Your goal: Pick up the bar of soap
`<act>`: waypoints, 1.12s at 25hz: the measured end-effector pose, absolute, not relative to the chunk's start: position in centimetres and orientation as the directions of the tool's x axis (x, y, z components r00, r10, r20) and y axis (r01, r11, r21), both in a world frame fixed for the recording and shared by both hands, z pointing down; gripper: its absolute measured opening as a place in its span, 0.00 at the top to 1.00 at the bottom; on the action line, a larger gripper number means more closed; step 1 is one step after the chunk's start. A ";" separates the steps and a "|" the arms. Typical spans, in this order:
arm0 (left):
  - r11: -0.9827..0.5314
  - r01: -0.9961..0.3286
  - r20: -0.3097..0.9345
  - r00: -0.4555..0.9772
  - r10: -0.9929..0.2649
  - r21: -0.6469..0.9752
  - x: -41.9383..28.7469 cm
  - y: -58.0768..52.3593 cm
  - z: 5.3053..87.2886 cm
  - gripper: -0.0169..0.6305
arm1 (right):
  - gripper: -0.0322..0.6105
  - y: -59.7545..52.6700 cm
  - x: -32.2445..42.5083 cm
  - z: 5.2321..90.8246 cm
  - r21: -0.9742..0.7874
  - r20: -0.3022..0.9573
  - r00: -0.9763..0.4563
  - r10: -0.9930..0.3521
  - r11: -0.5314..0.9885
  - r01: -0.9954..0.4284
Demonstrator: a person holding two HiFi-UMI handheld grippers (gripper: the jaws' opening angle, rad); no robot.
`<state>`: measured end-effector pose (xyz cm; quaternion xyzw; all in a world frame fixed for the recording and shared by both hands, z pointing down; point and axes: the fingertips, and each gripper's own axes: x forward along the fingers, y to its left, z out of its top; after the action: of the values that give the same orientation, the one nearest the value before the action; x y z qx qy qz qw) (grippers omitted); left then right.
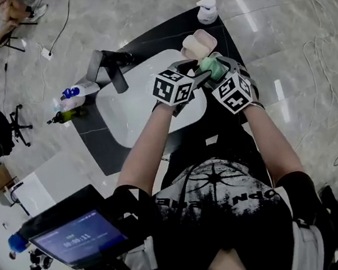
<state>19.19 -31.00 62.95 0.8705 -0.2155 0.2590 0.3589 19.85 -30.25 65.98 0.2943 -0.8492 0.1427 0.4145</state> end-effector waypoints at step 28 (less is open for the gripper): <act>-0.656 -0.526 0.643 0.762 -0.080 0.541 21.1 -29.8 63.3 0.61 | 0.53 -29.5 19.2 64.2 0.165 0.780 -0.505 -0.369 0.900 -0.402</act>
<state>21.14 -29.85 63.31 0.8602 -0.1759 0.2970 0.3753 19.25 -29.46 64.21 0.2223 -0.8673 0.0189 0.4449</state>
